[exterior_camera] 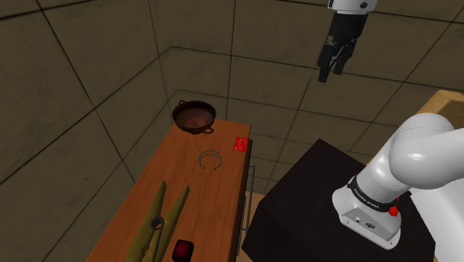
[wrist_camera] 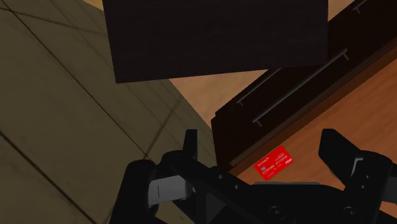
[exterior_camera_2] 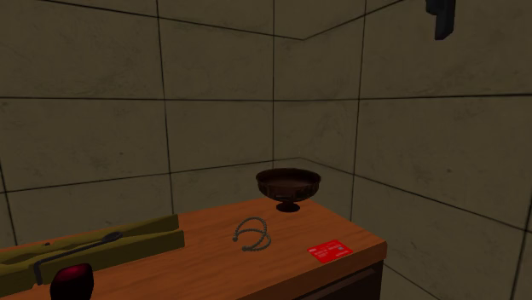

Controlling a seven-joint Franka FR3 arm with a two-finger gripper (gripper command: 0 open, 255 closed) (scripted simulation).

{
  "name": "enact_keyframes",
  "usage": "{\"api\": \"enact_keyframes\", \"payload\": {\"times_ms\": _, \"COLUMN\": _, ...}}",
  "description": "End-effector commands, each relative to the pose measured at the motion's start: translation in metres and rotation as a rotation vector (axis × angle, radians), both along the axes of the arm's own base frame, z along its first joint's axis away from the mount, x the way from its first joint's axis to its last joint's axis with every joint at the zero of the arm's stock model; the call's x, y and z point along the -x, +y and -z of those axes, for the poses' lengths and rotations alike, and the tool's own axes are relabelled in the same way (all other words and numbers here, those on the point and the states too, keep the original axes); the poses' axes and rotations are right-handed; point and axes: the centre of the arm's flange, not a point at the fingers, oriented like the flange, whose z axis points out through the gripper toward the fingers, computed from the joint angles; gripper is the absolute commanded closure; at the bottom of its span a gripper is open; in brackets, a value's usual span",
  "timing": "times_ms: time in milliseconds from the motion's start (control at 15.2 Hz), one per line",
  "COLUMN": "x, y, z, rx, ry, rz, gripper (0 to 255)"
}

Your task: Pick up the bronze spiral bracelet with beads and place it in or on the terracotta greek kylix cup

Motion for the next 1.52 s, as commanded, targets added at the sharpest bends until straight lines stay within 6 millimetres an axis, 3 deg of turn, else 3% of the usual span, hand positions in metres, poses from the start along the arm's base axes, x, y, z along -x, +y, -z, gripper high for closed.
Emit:
{"api": "enact_keyframes", "payload": {"times_ms": 0, "x": 0.000, "y": 0.000, "z": 0.000, "rx": 0.000, "ry": 0.000, "rz": 0.000, "gripper": 0}}
{"api": "enact_keyframes", "payload": {"times_ms": 1452, "x": -0.141, "y": 0.181, "z": 0.188, "rx": 0.061, "ry": -0.011, "rz": -0.146, "gripper": 0}}
